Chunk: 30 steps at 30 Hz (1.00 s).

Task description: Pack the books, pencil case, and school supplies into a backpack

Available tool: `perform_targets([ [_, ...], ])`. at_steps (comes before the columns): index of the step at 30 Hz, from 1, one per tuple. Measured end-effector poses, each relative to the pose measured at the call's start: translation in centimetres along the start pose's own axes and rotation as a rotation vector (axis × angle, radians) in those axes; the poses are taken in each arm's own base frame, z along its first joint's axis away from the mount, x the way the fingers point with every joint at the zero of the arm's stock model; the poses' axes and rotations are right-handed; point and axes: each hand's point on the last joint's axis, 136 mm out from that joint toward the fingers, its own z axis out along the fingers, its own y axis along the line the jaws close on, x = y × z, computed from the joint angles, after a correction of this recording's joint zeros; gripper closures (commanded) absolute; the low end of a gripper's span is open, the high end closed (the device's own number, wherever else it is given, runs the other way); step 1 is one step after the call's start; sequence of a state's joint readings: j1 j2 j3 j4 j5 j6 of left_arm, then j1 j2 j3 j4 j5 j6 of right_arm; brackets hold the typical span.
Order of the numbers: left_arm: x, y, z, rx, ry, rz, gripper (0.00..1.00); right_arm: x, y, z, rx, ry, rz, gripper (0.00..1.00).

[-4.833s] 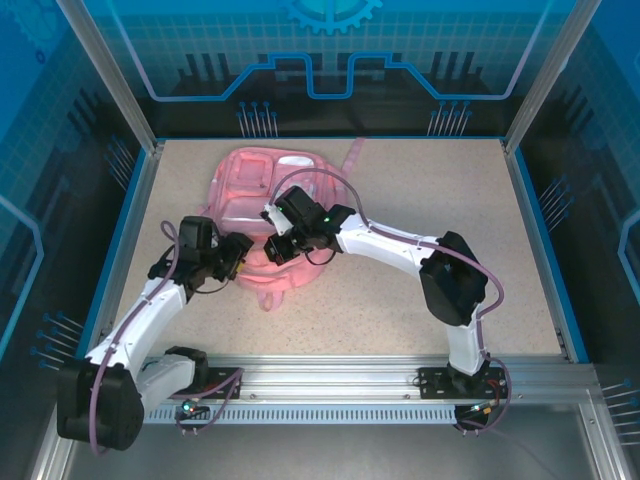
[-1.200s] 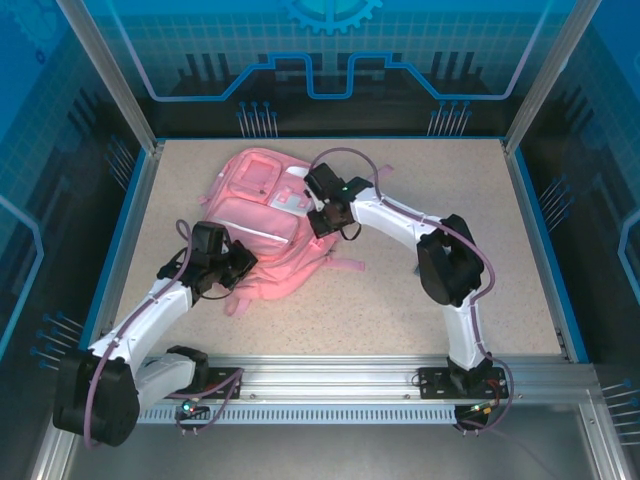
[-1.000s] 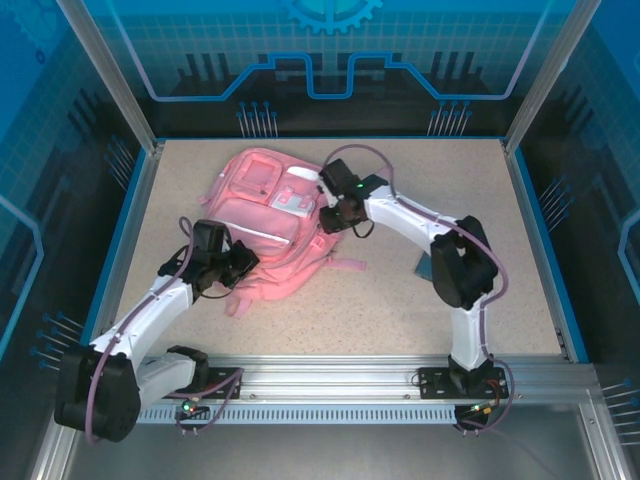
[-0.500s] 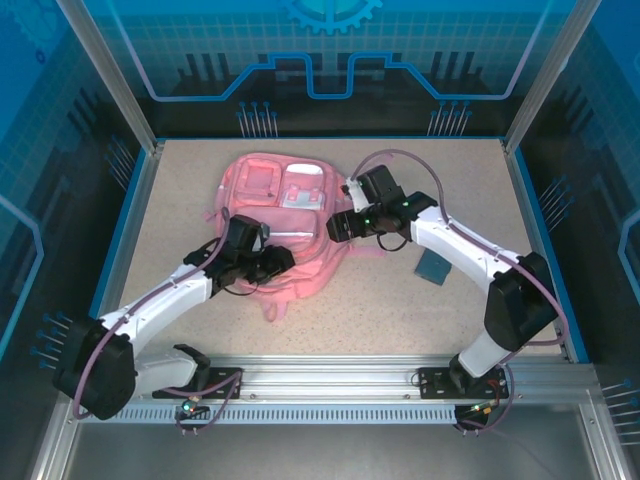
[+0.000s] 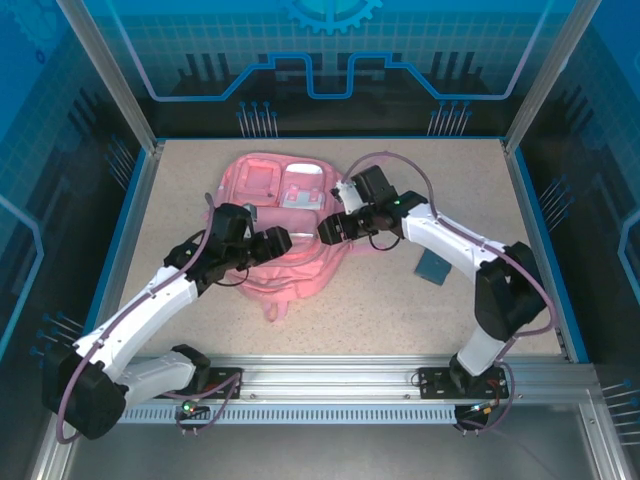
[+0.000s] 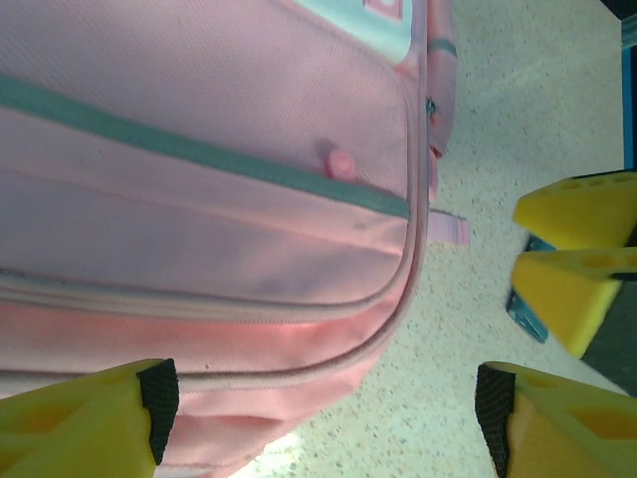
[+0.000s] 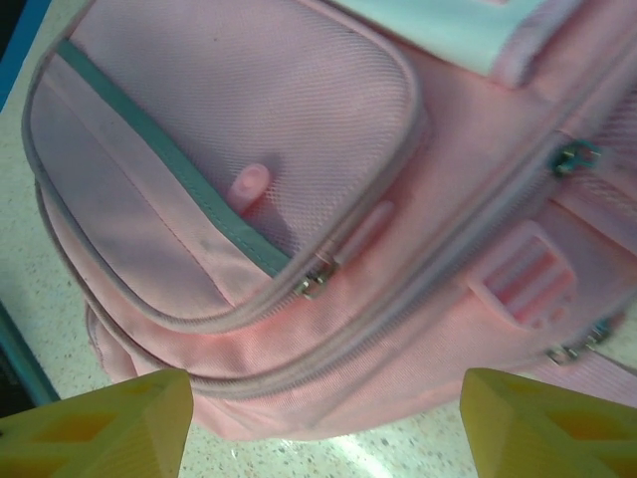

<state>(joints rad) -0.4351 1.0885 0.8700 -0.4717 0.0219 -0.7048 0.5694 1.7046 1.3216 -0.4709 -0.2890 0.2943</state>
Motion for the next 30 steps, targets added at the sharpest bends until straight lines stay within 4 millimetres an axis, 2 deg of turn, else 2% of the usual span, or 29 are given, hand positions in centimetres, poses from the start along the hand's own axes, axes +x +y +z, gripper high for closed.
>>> perform_targets([
  [4,-1.4,0.6,0.3,-0.034,-0.03,-0.008,0.19,-0.4,0.2,1.7,-0.04,0.028,-0.014,0.22],
  [8,-2.6,1.4,1.9,-0.067,-0.033,-0.031,0.2,-1.0,0.4,2.9,-0.071,0.04,-0.04,0.18],
  [13,-3.9,1.7,3.9,-0.098,-0.021,-0.049,0.2,-1.8,0.6,4.7,-0.12,0.055,-0.061,0.17],
  [18,-4.4,2.0,5.3,-0.108,-0.019,-0.058,0.2,-1.3,0.7,6.1,-0.165,0.085,-0.062,0.17],
  [23,-4.2,2.7,7.1,-0.125,0.01,-0.076,0.25,-0.9,1.1,6.5,-0.204,0.101,-0.078,0.17],
  [30,-4.2,2.2,9.8,-0.109,0.067,-0.095,0.33,0.3,1.4,6.2,-0.235,0.111,-0.131,0.21],
])
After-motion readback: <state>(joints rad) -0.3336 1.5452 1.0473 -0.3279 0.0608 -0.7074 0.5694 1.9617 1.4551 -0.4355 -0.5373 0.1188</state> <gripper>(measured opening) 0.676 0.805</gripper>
